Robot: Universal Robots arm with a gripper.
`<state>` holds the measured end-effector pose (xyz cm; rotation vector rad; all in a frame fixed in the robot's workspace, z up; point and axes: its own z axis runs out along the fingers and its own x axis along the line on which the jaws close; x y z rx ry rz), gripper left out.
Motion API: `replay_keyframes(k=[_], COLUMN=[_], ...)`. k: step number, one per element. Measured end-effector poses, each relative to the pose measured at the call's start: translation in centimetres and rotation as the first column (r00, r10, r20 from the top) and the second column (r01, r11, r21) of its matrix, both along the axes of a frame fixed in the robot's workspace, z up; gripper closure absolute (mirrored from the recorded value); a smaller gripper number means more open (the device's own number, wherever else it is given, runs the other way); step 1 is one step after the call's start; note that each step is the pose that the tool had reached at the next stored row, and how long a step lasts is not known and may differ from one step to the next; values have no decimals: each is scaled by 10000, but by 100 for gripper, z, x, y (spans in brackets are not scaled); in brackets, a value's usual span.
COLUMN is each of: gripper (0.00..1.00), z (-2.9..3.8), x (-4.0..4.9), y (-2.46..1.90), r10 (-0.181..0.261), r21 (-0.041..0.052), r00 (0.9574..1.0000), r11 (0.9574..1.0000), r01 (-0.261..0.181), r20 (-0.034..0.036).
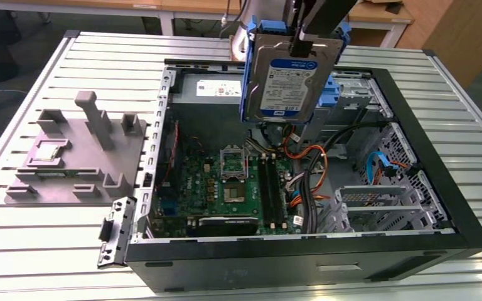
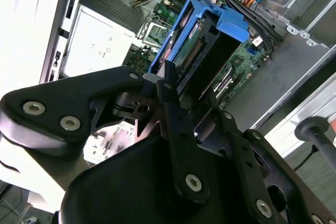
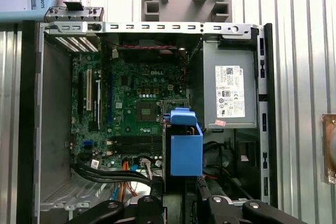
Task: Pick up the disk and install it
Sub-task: 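Pick up the disk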
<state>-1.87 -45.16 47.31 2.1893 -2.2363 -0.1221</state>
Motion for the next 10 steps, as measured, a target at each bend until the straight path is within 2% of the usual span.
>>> replay_keyframes(k=[6, 10], gripper=[65, 65], z=[-1, -1], x=[0, 0], y=[-51, -58], r10=[0, 1], r21=[1, 0], r00=[10000, 10000], r11=[10000, 10000], r01=[0, -1], r20=[0, 0])
